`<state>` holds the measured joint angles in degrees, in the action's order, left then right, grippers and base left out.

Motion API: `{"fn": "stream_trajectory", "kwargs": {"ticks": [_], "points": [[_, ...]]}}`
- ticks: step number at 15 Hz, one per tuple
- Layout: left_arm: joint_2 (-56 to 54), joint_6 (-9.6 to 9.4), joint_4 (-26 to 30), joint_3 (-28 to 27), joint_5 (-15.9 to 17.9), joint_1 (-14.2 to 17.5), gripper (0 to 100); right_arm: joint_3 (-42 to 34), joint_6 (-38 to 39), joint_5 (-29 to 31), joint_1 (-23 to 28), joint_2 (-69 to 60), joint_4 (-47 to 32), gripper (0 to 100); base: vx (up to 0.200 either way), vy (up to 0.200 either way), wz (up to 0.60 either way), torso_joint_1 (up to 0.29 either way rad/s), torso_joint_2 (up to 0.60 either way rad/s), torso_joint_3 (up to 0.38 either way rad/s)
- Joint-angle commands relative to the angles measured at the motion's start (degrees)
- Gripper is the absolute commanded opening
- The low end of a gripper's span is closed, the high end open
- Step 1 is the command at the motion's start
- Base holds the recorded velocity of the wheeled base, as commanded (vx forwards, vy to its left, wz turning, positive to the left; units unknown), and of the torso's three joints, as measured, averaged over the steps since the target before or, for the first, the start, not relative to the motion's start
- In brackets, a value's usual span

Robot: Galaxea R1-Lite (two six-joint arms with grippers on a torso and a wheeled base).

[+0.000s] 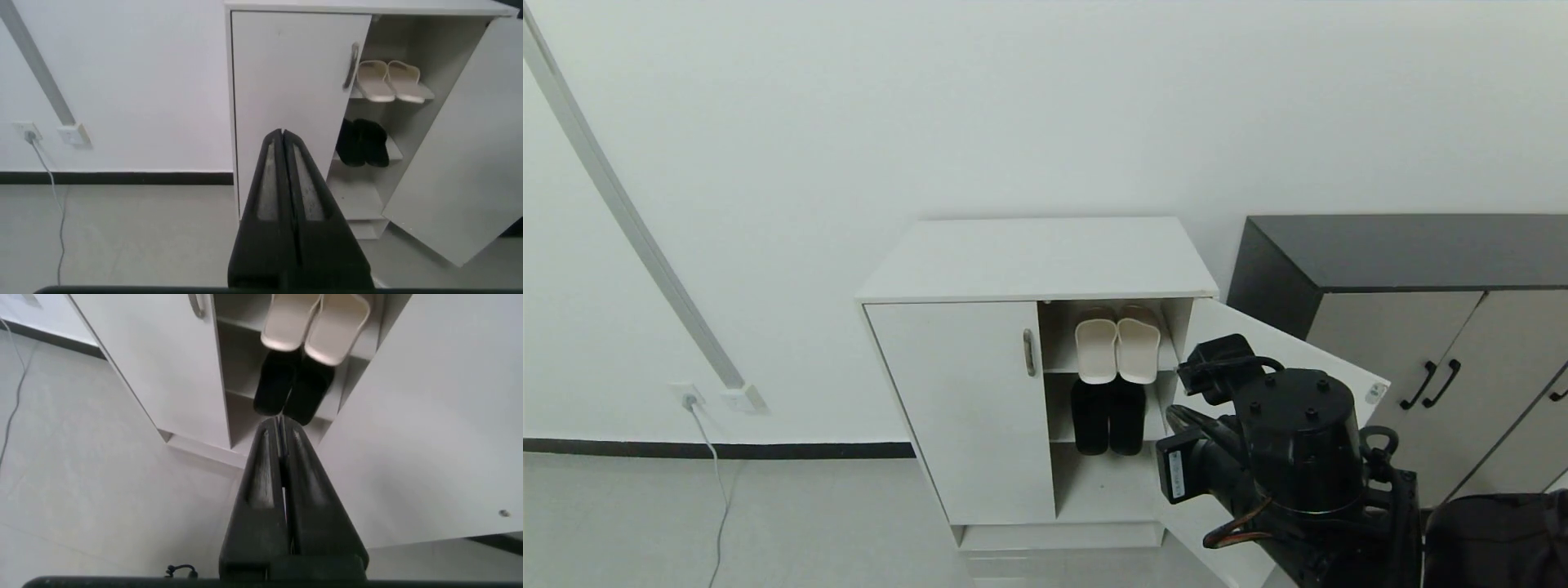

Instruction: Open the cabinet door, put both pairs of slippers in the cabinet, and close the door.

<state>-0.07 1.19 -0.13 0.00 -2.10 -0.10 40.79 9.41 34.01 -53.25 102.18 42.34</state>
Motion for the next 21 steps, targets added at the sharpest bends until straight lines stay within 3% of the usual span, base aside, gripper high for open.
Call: {"fn": "stream_trajectory", "kwargs": {"ticks": [1, 4, 11, 17, 21], "points": [[0.1, 0.04, 0.0, 0.0, 0.0, 0.0, 0, 0.0, 0.0, 0.0, 0.0, 0.0, 0.0, 0, 0.000, 0.000, 0.00, 0.271, -0.60, -0.344], [0.1, 0.04, 0.0, 0.0, 0.0, 0.0, 0, -0.4, -0.1, 0.0, 0.0, -0.1, 0.4, 0, 0.000, 0.000, 0.00, 0.230, -0.54, -0.286], [0.1, 0.04, 0.0, 0.0, 0.0, 0.0, 0, -0.5, -0.2, -0.1, 0.0, 0.1, 0.6, 0, 0.000, 0.000, 0.00, 0.013, -0.03, -0.018], [0.1, 0.04, 0.0, 0.0, 0.0, 0.0, 0, -0.5, -0.2, -0.2, 0.1, 0.0, 0.6, 0, 0.000, 0.000, -0.60, 0.006, 0.00, -0.001], [0.1, -0.05, 0.0, 0.0, 0.0, 0.0, 0, -0.8, -0.3, -0.2, 0.1, -0.1, 0.6, 0, 0.000, 0.000, 0.00, 0.000, 0.00, 0.000]]}}
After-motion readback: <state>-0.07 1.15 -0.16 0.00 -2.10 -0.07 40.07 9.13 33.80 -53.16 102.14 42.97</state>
